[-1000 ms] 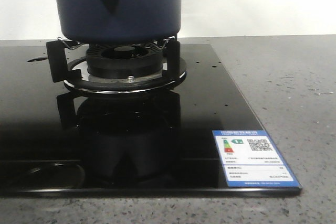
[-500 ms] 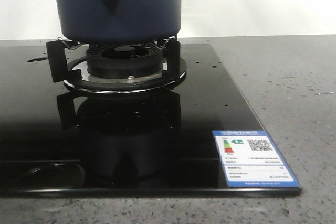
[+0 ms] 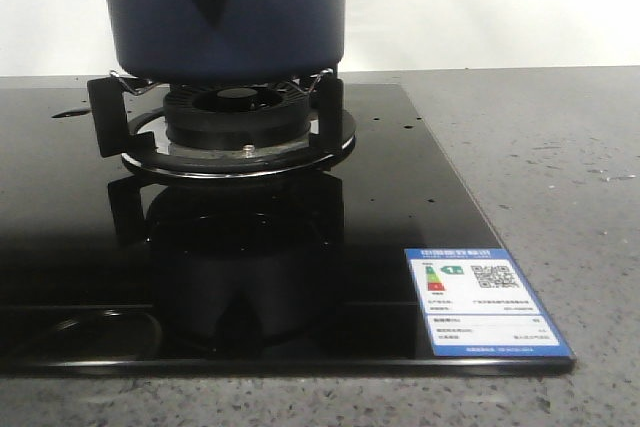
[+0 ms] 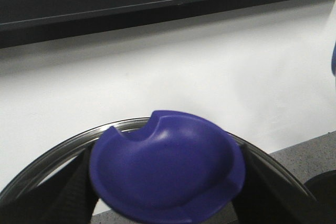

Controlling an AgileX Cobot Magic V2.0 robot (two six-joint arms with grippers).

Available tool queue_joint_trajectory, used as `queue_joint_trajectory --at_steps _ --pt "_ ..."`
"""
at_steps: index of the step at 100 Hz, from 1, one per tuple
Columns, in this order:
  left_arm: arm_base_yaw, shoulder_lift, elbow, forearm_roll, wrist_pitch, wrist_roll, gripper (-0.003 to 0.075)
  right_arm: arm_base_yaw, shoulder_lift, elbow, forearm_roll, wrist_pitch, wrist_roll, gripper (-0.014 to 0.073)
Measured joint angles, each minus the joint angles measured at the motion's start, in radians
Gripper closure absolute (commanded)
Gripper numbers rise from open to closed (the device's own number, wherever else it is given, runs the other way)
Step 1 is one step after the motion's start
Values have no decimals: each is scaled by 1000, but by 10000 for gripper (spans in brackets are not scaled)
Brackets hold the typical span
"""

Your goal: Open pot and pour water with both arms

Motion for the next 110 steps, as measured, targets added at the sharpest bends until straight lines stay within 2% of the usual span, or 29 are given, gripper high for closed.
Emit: queue_joint_trajectory --at_steps 22,36,45,56,69,83,97,110 --pt "0 0 0 0 0 0 282 0 -3 0 0 65 0 636" --pt "0 0 0 -7 26 0 282 -5 -26 -27 0 232 0 636" --pt "0 0 0 -14 60 0 282 -27 -54 -79 10 419 0 636" --pt "0 0 0 -20 126 0 282 -83 -83 -179 65 728 0 636" --pt "0 0 0 -43 222 0 282 -216 -95 -317 156 1131 22 636" --pt "-13 0 0 -63 294 0 282 -389 -97 -404 162 1503 113 636" --pt "-61 0 0 -84 299 0 282 -546 -97 -415 129 1811 172 636" --pt "-113 0 0 -90 299 0 282 -639 -95 -368 113 1948 189 636"
